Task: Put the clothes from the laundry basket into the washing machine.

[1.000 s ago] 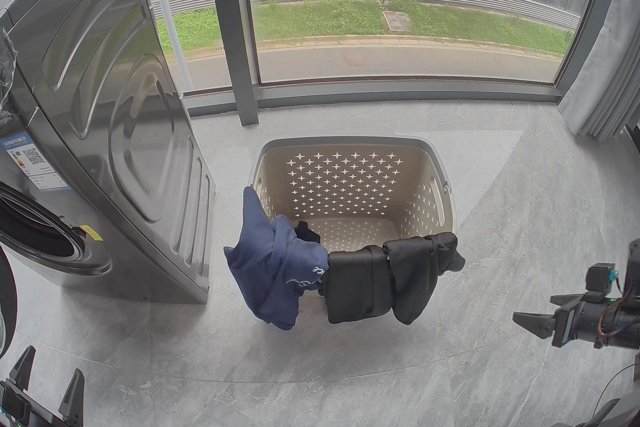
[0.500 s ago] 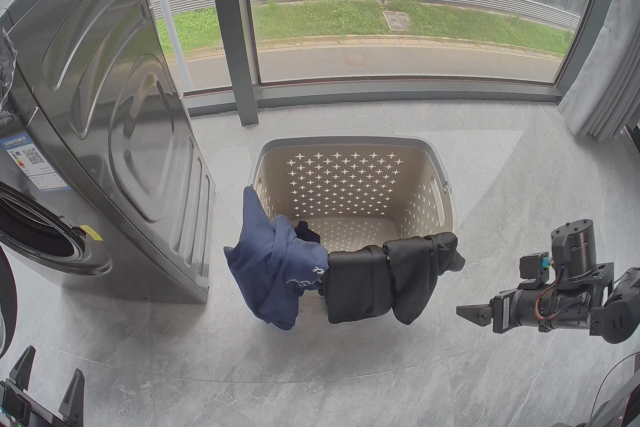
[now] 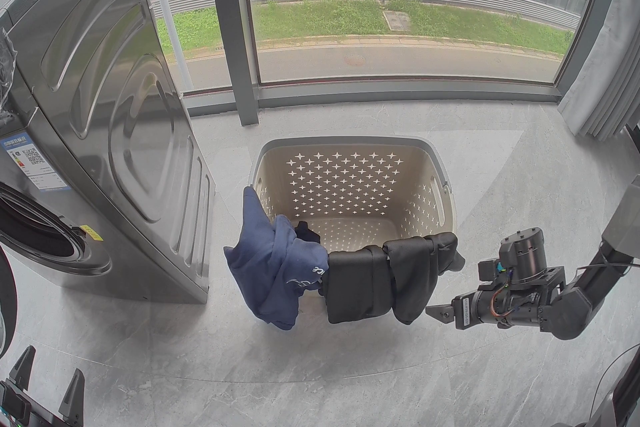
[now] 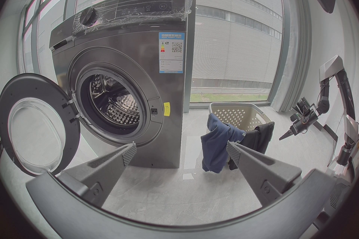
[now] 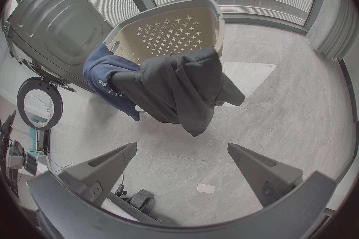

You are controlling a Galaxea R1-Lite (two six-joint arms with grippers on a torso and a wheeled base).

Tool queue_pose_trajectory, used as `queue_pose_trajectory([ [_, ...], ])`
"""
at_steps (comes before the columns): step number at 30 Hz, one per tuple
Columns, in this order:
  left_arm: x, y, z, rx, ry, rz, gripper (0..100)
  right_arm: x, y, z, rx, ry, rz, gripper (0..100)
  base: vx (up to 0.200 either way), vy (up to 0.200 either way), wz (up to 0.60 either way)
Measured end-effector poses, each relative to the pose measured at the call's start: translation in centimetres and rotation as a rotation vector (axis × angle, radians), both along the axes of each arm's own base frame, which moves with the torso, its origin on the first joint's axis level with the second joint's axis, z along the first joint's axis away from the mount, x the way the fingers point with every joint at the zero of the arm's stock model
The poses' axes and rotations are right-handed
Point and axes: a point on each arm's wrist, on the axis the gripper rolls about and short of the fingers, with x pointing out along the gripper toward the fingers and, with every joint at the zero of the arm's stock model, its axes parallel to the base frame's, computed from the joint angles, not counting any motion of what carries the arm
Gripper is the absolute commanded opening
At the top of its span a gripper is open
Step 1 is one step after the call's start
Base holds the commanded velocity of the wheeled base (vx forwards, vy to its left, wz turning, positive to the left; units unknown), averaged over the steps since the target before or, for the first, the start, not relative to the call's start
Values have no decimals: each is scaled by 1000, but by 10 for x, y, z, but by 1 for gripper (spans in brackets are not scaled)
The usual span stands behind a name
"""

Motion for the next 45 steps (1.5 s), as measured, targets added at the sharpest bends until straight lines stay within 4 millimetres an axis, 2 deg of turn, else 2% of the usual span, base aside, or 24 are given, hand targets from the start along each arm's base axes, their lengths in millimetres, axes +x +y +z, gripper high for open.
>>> queue_pose_trajectory([
  [7, 0, 0, 0, 1, 0, -1, 100, 30, 15, -16, 12, -29, 6, 100, 0, 0, 0],
  [13, 0, 0, 0, 1, 0, -1, 100, 55, 23, -21, 27, -69, 4, 100, 0, 0, 0],
  [24, 0, 0, 0, 1, 0, -2, 100, 81, 30, -21, 51, -120, -10, 100, 0, 0, 0],
  [25, 0, 0, 0, 2, 0, -2, 100, 82, 31, -21, 53, -124, -11, 0, 0, 0, 0],
  [36, 0, 0, 0, 1, 0, -1, 100, 81, 30, -22, 61, -131, -13, 0, 0, 0, 0],
  [45, 0, 0, 0, 1, 0, -1, 100, 57, 26, -11, 59, -129, 4, 0, 0, 0, 0],
])
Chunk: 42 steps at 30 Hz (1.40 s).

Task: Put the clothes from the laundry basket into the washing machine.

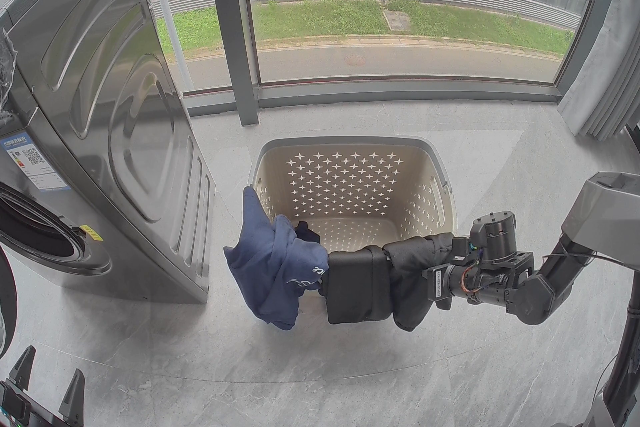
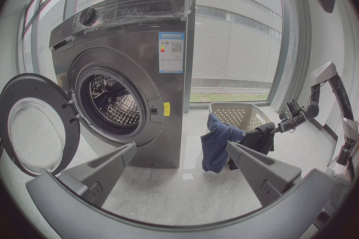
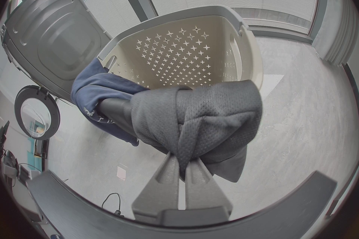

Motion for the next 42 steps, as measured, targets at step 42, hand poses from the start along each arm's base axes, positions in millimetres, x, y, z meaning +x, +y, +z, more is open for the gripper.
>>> queue_pose_trajectory([
  [42, 0, 0, 0, 7, 0, -5, 100, -154, -27, 186, 267, -569, 125, 0, 0, 0, 0],
])
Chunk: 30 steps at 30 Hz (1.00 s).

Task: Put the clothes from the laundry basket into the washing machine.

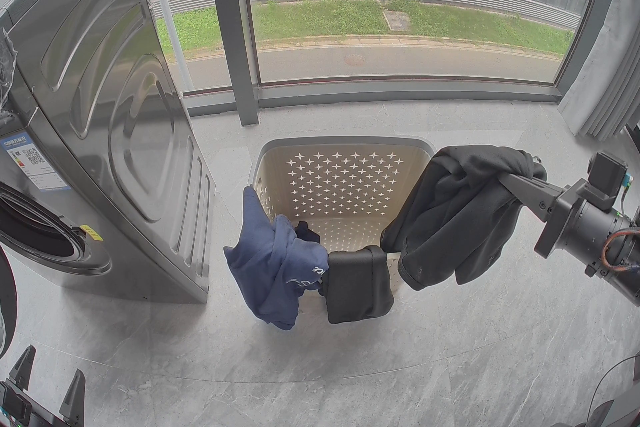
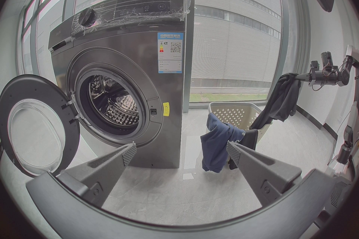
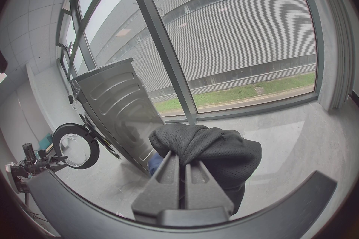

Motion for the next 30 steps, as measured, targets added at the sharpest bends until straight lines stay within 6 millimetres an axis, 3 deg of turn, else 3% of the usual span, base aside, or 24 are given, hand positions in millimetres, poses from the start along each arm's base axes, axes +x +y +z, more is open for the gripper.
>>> queue_pose_trajectory([
  [18, 0, 0, 0, -3, 0, -5, 100, -11, -3, 0, 5, -16, 28, 0, -200, 0, 0],
  [24, 0, 0, 0, 0, 1, -4, 100, -11, -3, 0, 4, -18, 31, 0, 0, 0, 0],
  [30, 0, 0, 0, 0, 1, -5, 100, -12, -3, 3, 18, -42, 42, 0, 0, 200, 0],
])
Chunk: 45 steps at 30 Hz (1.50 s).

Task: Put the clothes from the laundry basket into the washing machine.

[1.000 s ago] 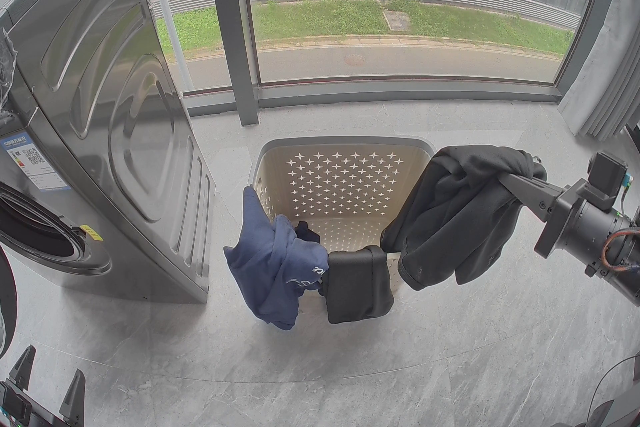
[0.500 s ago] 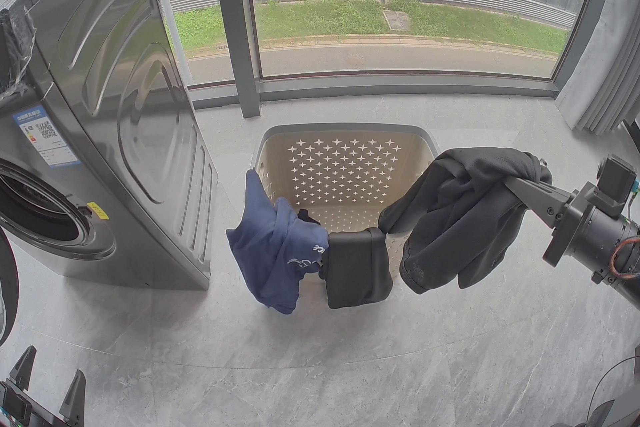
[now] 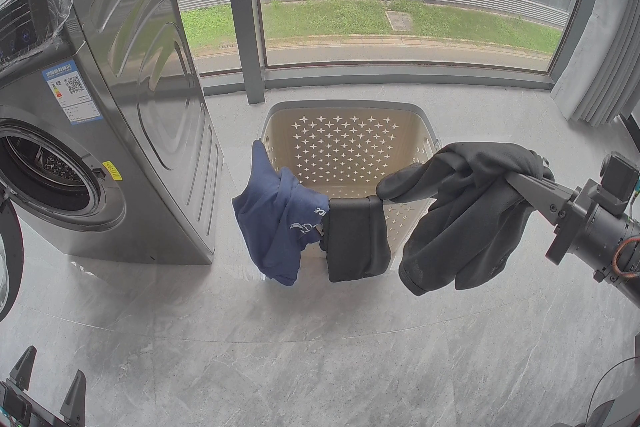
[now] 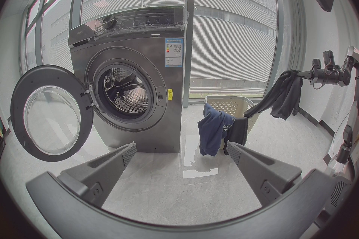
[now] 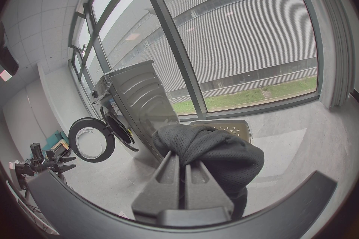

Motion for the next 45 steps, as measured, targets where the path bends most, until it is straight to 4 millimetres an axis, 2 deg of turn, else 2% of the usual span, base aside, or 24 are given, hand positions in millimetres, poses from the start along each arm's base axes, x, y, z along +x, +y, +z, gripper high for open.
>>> queue_pose_trajectory([
  [14, 0, 0, 0, -1, 1, -3, 100, 0, 0, 4, 14, -22, 8, 0, 0, 200, 0],
  [45, 0, 0, 0, -5, 2, -3, 100, 0, 4, 0, 1, -11, 37, 0, 0, 200, 0],
])
